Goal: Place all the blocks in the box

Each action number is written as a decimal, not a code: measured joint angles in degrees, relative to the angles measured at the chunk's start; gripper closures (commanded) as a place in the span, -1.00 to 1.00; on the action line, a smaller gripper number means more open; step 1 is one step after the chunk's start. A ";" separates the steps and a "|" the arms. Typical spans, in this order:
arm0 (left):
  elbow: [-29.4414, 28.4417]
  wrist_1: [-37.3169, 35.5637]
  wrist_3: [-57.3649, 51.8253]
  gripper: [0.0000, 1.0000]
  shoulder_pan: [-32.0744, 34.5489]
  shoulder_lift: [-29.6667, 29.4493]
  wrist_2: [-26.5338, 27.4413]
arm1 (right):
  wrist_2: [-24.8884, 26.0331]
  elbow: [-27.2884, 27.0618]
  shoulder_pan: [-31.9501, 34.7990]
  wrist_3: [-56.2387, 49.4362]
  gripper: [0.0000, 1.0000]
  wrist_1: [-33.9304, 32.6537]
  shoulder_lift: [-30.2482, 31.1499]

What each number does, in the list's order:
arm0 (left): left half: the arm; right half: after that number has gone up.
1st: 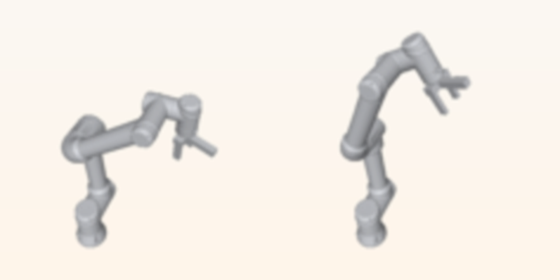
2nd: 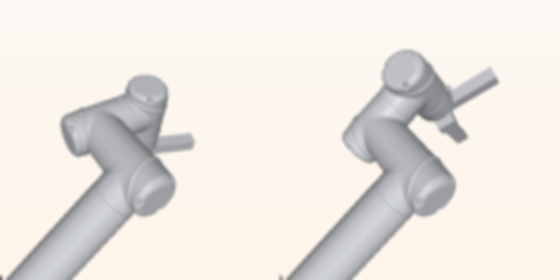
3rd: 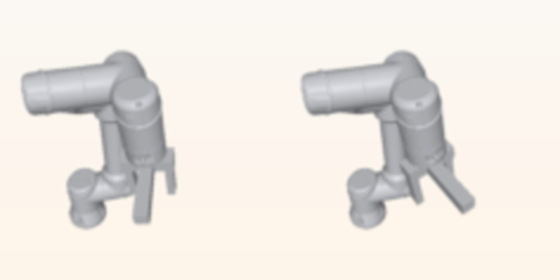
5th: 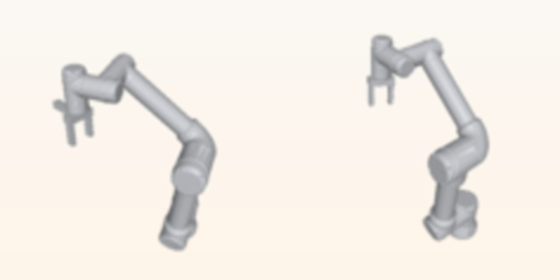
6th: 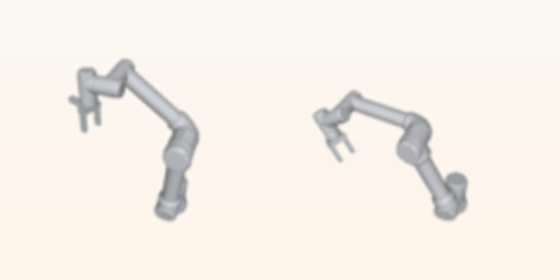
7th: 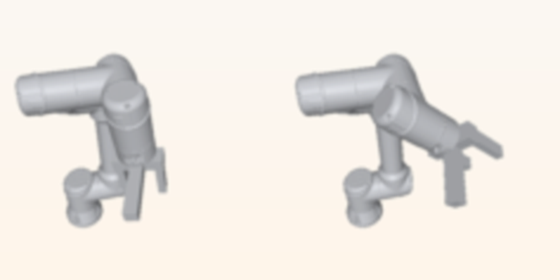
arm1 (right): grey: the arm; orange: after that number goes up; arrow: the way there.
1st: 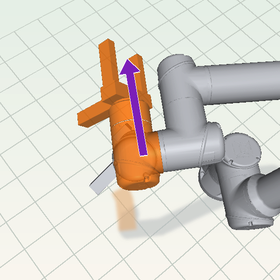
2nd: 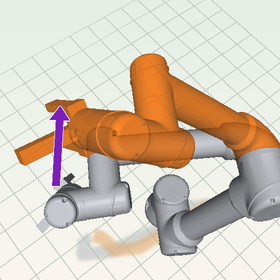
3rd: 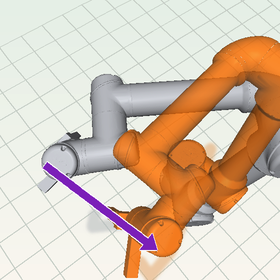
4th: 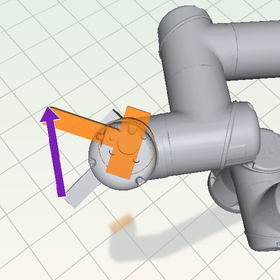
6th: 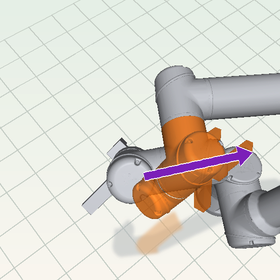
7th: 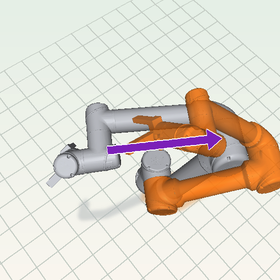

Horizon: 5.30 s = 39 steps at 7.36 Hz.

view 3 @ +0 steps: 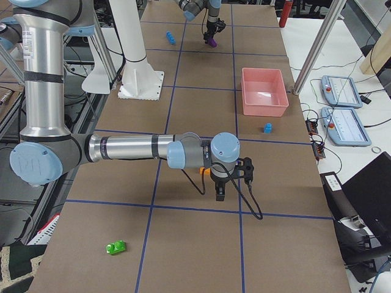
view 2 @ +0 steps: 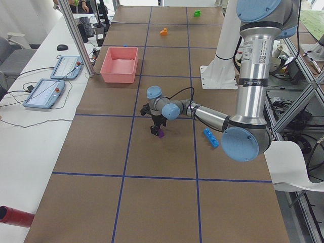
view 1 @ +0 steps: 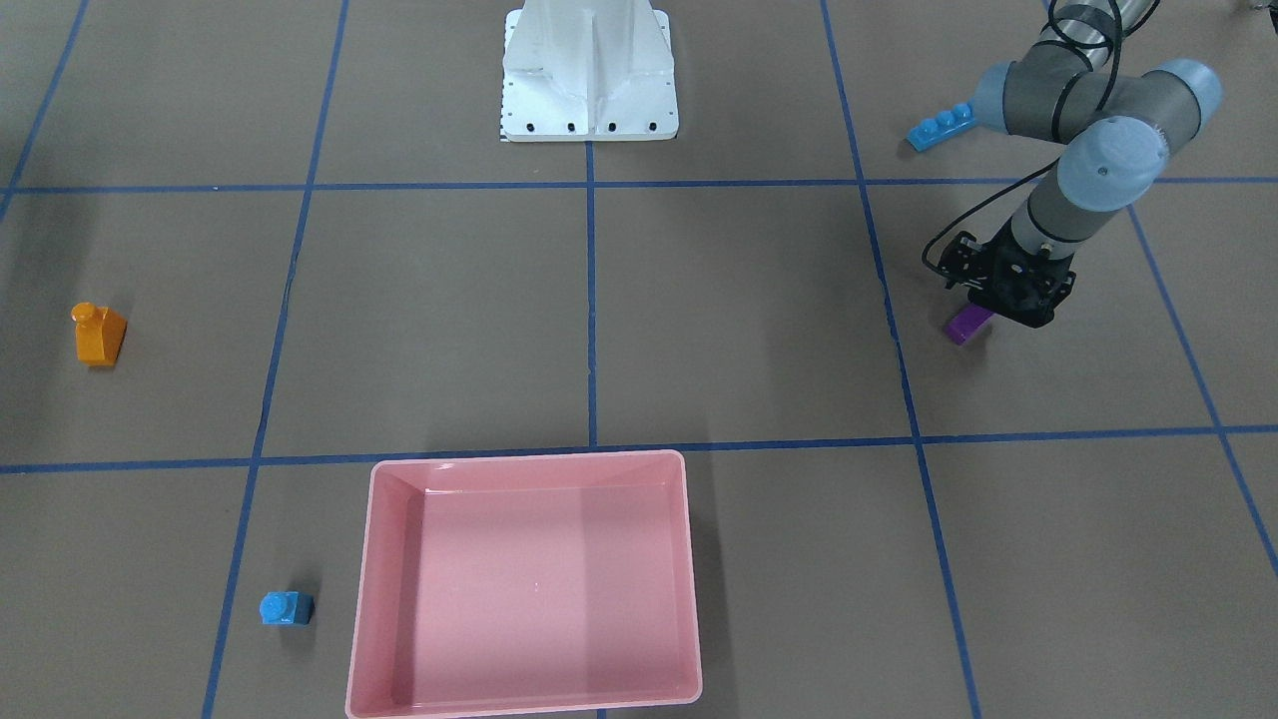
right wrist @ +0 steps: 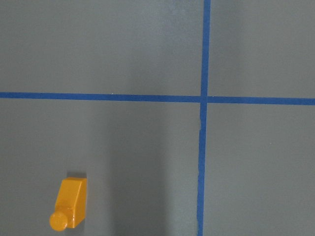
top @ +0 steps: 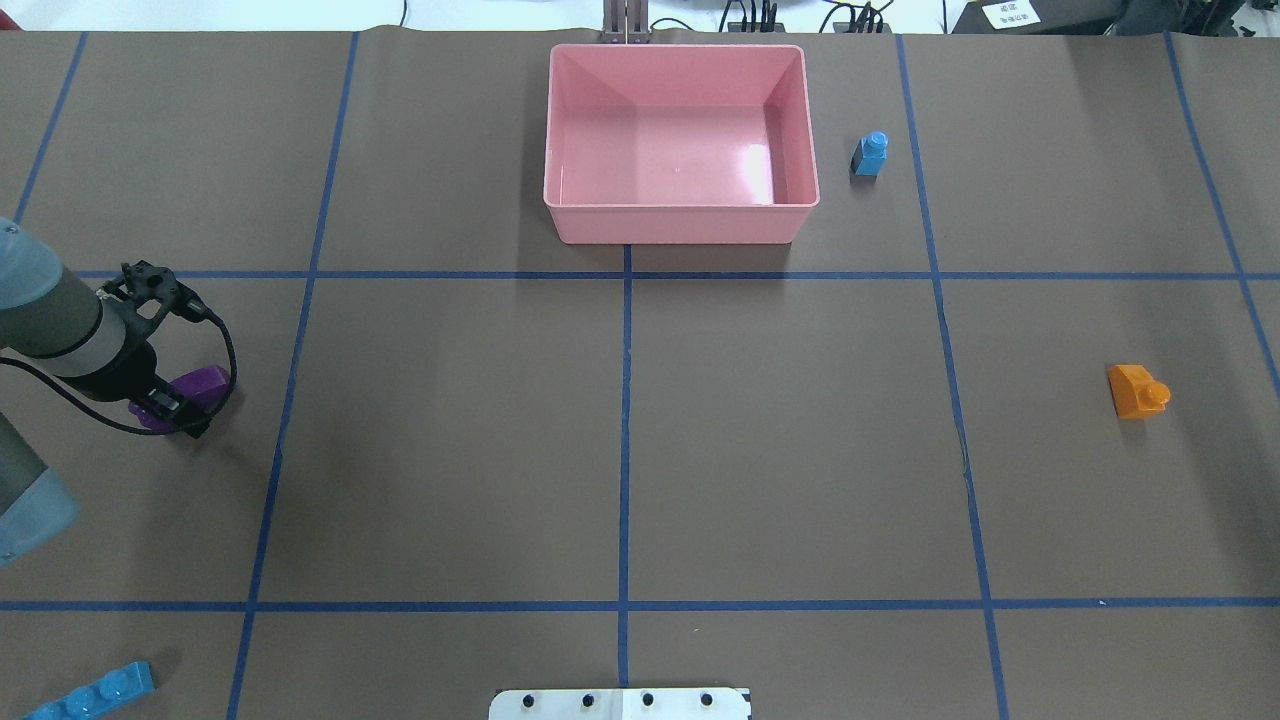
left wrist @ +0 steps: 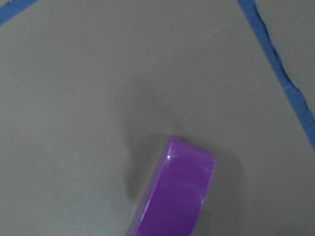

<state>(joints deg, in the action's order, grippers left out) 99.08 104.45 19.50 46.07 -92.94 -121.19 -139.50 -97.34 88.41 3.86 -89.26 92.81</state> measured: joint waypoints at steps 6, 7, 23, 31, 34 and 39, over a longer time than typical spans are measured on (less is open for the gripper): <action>6.37 -2.54 0.93 1.00 1.21 1.31 -3.46 | 2.48 -6.87 -10.01 5.46 -1.00 0.66 -0.29; 10.50 -6.99 1.11 1.00 2.65 0.99 -5.40 | 5.32 -7.91 -13.88 9.84 -1.00 3.20 -0.26; -24.37 3.00 56.56 1.00 6.19 -53.08 -4.55 | 4.91 3.21 -26.30 30.49 1.00 26.23 1.86; -37.99 18.06 59.63 -1.00 1.16 -57.10 2.51 | -8.65 1.77 -14.21 37.34 1.00 5.37 -28.92; -18.73 5.73 47.81 -1.00 7.59 -43.19 -6.81 | 1.97 9.16 -24.30 51.71 1.00 3.69 -44.52; 18.55 -8.07 24.39 -1.00 8.12 -10.26 -7.54 | 25.81 30.57 -36.45 55.94 -0.98 16.97 -58.89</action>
<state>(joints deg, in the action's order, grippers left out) 117.64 96.38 43.90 54.19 -103.20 -128.73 -113.69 -66.77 51.97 59.80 -72.29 33.92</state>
